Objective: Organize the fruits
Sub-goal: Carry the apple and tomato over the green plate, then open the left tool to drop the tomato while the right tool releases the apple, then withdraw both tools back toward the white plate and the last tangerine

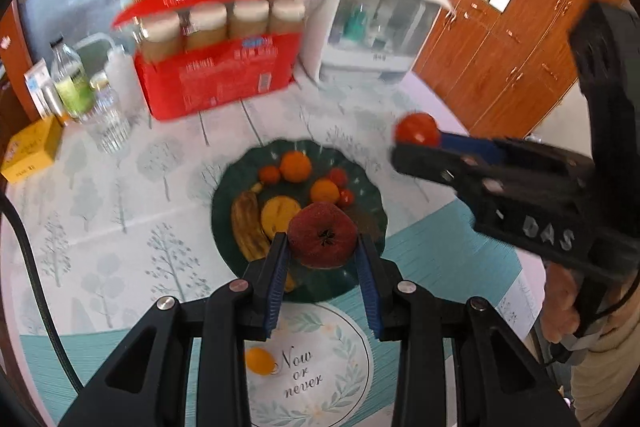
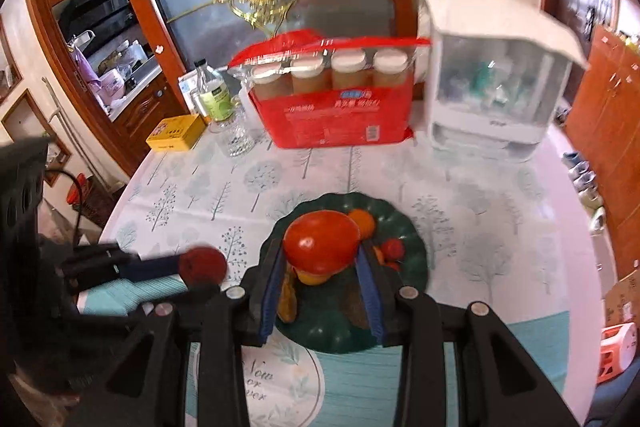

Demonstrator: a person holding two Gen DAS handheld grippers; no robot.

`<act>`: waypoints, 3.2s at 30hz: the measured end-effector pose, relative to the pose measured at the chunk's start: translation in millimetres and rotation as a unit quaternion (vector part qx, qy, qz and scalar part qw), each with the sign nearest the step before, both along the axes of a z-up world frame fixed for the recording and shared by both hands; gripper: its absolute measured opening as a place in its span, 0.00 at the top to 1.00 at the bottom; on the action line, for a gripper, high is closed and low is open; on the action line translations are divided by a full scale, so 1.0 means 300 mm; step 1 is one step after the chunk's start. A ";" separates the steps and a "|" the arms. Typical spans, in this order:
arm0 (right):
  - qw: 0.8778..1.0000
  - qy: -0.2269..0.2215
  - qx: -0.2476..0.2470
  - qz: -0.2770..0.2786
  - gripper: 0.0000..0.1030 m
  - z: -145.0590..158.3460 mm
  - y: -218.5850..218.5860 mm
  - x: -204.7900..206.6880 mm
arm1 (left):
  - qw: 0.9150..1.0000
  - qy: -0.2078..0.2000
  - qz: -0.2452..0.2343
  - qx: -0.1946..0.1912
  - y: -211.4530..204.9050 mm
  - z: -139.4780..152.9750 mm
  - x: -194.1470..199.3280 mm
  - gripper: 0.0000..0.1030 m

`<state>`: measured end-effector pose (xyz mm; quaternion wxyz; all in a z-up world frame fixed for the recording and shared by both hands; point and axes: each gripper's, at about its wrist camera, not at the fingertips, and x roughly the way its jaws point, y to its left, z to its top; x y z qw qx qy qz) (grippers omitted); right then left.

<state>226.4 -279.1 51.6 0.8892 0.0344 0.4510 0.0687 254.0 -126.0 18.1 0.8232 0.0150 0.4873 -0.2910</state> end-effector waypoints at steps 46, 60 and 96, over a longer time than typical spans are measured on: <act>0.997 0.079 0.010 -0.019 0.62 -0.403 -0.042 0.095 | 0.993 0.063 0.092 0.032 0.024 -0.379 0.109 0.36; 0.997 0.061 0.035 -0.032 0.62 -0.325 -0.022 -0.015 | 0.991 0.038 0.126 0.018 0.132 -0.260 0.038 0.25; 0.995 0.077 0.009 0.056 0.62 -0.425 0.281 -0.250 | 0.974 0.003 0.216 0.067 0.441 -0.336 -0.242 0.16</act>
